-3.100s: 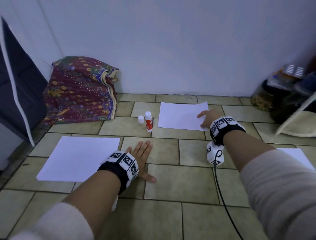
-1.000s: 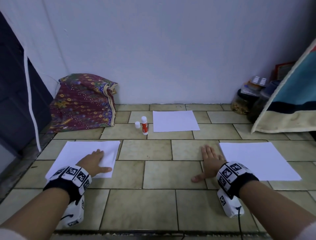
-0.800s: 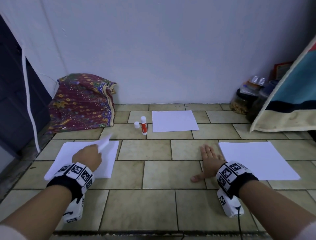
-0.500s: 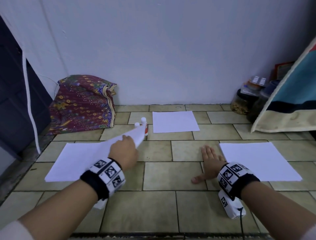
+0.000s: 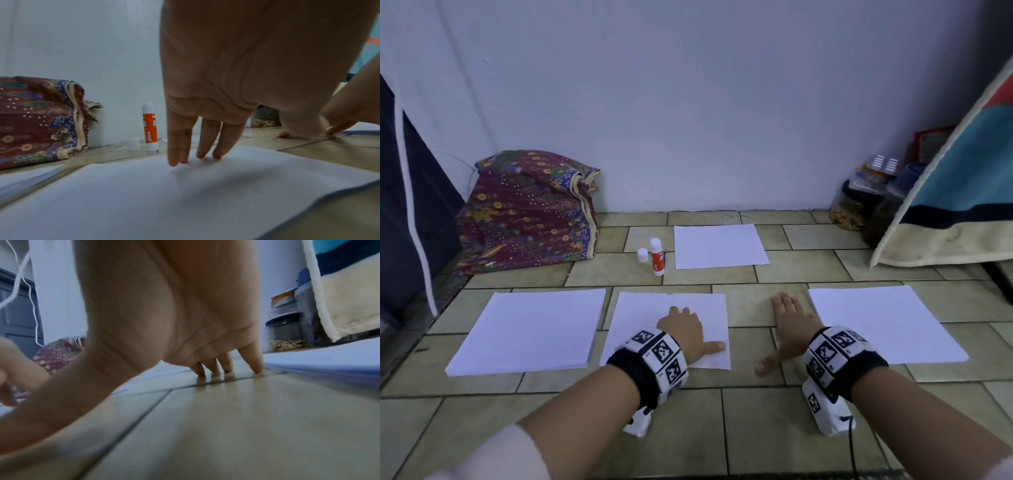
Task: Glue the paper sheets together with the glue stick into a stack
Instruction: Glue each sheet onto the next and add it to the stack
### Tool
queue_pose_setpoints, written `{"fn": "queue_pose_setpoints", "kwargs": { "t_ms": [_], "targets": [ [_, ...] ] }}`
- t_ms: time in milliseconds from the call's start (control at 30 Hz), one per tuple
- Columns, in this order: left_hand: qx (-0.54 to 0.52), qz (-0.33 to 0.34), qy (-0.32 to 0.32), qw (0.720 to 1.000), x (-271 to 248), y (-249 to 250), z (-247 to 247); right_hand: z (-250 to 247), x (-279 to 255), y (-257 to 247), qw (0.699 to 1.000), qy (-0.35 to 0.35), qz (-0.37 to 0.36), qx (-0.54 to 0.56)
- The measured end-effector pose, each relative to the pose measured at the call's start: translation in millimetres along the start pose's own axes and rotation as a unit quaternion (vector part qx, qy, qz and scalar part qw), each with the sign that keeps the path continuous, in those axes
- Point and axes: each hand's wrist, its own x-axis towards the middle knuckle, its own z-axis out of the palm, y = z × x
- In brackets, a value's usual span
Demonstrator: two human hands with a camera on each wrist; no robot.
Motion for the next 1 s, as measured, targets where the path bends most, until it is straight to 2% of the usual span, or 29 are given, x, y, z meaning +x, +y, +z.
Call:
{"fn": "queue_pose_setpoints", "kwargs": {
  "t_ms": [100,167,300,433,533,767,1000],
  "targets": [
    [0.043,0.045,-0.021,0.998,3,-16,0,-20,4,-1,1.000,0.021,-0.008,0.012],
    [0.064,0.064,-0.023,0.996,3,-24,0,-33,6,-5,0.998,0.061,-0.002,0.019],
    [0.057,0.078,0.020,0.995,2,-34,1,-54,13,-27,0.971,0.169,-0.020,0.168],
    [-0.032,0.032,-0.023,0.999,6,-47,12,-65,30,-69,0.955,0.151,-0.092,0.237],
    [-0.036,0.011,-0.057,0.998,13,-53,22,-68,48,-103,0.951,0.119,-0.128,0.254],
    [-0.016,0.013,-0.073,0.997,17,-55,27,-72,83,-158,0.934,0.123,-0.138,0.306],
    [-0.006,0.013,-0.080,0.997,21,-57,30,-75,94,-178,0.921,0.152,-0.134,0.332]
  ]
}}
